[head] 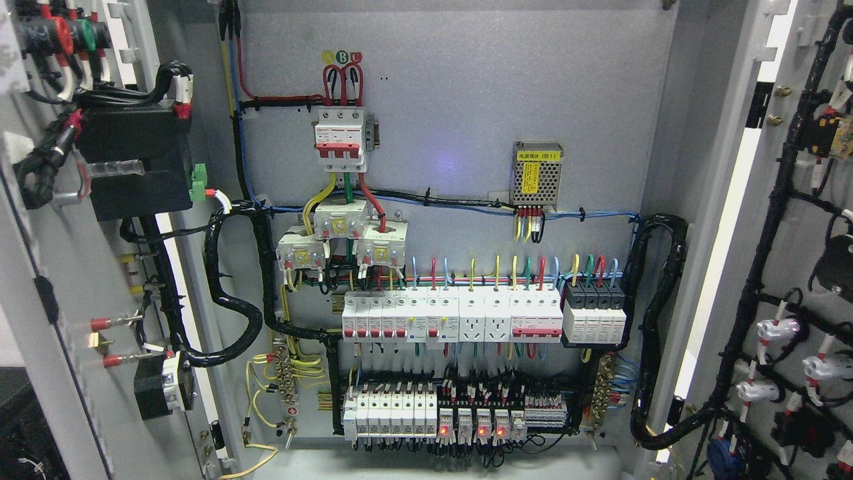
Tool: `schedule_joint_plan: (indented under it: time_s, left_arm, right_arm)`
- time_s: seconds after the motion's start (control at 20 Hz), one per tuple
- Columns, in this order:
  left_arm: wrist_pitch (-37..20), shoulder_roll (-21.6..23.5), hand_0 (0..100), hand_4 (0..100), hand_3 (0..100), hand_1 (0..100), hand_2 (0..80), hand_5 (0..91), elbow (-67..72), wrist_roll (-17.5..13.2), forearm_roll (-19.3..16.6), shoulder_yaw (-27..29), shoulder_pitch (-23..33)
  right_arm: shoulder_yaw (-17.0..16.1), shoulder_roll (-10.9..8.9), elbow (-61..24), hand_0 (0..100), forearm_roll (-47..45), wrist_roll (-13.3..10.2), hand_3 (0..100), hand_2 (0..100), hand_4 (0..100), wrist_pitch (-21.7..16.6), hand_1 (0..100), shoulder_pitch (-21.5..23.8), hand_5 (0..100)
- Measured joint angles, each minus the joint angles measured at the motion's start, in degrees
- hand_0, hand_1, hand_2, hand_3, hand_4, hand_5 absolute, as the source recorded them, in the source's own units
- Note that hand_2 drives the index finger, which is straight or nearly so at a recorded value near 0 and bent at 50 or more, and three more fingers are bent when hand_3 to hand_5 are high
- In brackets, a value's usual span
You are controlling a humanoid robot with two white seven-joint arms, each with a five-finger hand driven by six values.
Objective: Open door with both hands
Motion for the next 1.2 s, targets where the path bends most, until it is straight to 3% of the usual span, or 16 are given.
schedule_joint_plan:
  time_s: [0.1,0.25,0.9,1.2]
  left_arm:
    - [0.0,0.4,0,0,0,0,0.0,0.0,-2.2,0.1,-0.4,0.9,1.4]
    - [0.0,0.7,0,0,0,0,0.0,0.0,-5.1,0.2,-0.8,3.0,3.7]
    - [0.0,-3.1,0,0,0,0,0.0,0.0,-15.2,0.4,-1.2,15.0,9.6]
    - [-0.1,-4.9,0,0,0,0,0.0,0.0,-19.7,2.8,-1.2,21.0,12.9]
  right_arm:
    - [-0.9,-0.31,-0.5,0,-1.2,-2.1,0,0,0,-1.2,0,0.1,0]
    - [-2.1,-0.88,-1.1,0,-2.8,-3.3,0,0,0,-2.1,0,0.3,0]
    - [-6.2,-5.51,-2.0,0,-13.9,-3.5,0,0,0,-4.2,0,1.4,0]
    - [-8.7,-6.88,-1.5,0,-18.5,-3.8,0,0,0,-4.2,0,3.7,0]
